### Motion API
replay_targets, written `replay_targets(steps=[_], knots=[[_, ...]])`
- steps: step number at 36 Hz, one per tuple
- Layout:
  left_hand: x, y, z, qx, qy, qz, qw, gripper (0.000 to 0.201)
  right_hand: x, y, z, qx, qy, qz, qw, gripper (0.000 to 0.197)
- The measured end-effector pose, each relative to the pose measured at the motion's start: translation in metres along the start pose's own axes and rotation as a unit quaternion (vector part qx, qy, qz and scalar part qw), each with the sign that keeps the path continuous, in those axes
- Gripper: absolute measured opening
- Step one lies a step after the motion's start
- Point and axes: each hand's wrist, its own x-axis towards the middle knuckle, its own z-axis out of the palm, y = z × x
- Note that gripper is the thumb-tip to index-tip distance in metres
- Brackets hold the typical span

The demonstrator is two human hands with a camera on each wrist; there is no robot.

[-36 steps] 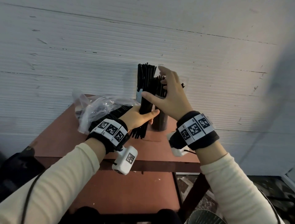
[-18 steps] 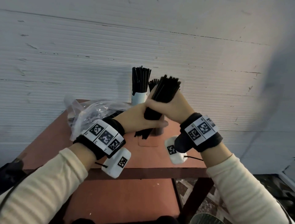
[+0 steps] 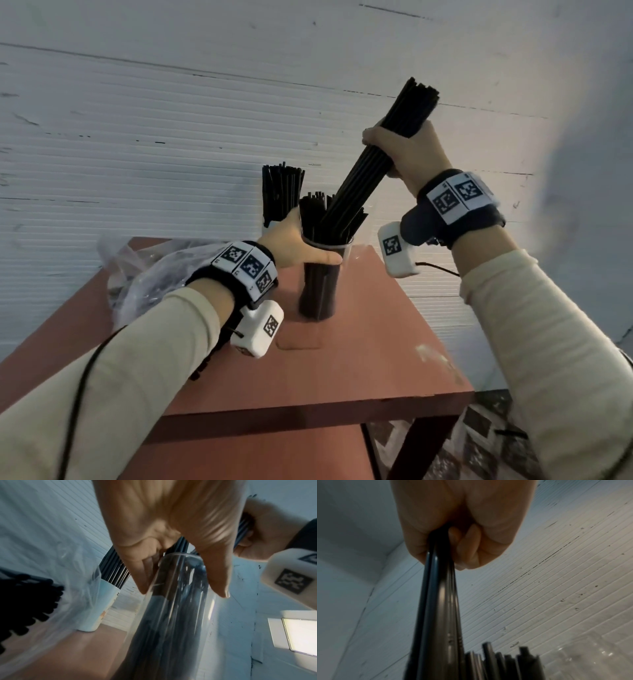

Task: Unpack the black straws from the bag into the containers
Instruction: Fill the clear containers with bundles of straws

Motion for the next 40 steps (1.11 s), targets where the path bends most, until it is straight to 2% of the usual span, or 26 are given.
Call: replay_targets(steps=[1, 3, 8, 13, 18, 20, 21, 24, 27, 29, 32, 34, 36, 40], knots=[[0.000, 0.000, 0.000, 0.002, -0.010, 0.001, 1.000, 0.083, 0.003, 0.001, 0.002, -0.010, -0.004, 0.003, 1.000, 0.016], [0.001, -0.001, -0.002, 0.006, -0.023, 0.010, 1.000, 0.073, 0.007, 0.004, 0.006, -0.028, -0.021, 0.004, 0.999, 0.017], [0.001, -0.004, -0.004, 0.028, -0.034, 0.005, 0.999, 0.098, 0.011, 0.016, 0.018, -0.084, -0.059, 0.003, 0.995, 0.015], [-0.004, 0.001, -0.004, 0.042, -0.033, 0.019, 0.998, 0.093, 0.011, 0.036, 0.029, -0.148, -0.106, 0.020, 0.983, 0.022], [-0.007, 0.004, -0.003, 0.037, -0.031, 0.033, 0.998, 0.083, 0.001, 0.057, 0.038, -0.244, -0.138, 0.010, 0.960, 0.037], [-0.007, 0.004, -0.003, 0.029, -0.034, 0.034, 0.998, 0.077, -0.003, 0.067, 0.039, -0.296, -0.135, 0.033, 0.945, 0.062], [-0.007, 0.004, -0.003, 0.026, -0.035, 0.035, 0.998, 0.075, -0.006, 0.068, 0.039, -0.300, -0.126, 0.037, 0.945, 0.066], [-0.008, 0.005, -0.004, 0.027, -0.037, 0.037, 0.998, 0.071, -0.014, 0.067, 0.040, -0.223, -0.082, -0.017, 0.971, 0.052], [-0.009, 0.006, -0.004, 0.029, -0.041, 0.040, 0.998, 0.069, -0.021, 0.059, 0.040, -0.129, -0.033, -0.105, 0.986, 0.069], [-0.009, 0.006, -0.005, 0.029, -0.037, 0.038, 0.998, 0.073, -0.023, 0.054, 0.042, -0.129, -0.043, -0.158, 0.978, 0.070], [-0.011, 0.007, -0.004, 0.021, -0.035, 0.033, 0.999, 0.077, -0.022, 0.049, 0.048, -0.224, -0.101, -0.231, 0.941, 0.052], [-0.011, 0.008, -0.004, 0.017, -0.038, 0.032, 0.999, 0.076, -0.024, 0.050, 0.051, -0.284, -0.142, -0.218, 0.923, 0.037], [-0.012, 0.008, -0.005, 0.016, -0.038, 0.032, 0.999, 0.073, -0.028, 0.054, 0.053, -0.311, -0.159, -0.193, 0.917, 0.035], [-0.014, 0.008, -0.004, 0.010, -0.038, 0.030, 0.999, 0.074, -0.033, 0.060, 0.052, -0.302, -0.127, -0.210, 0.921, 0.038]])
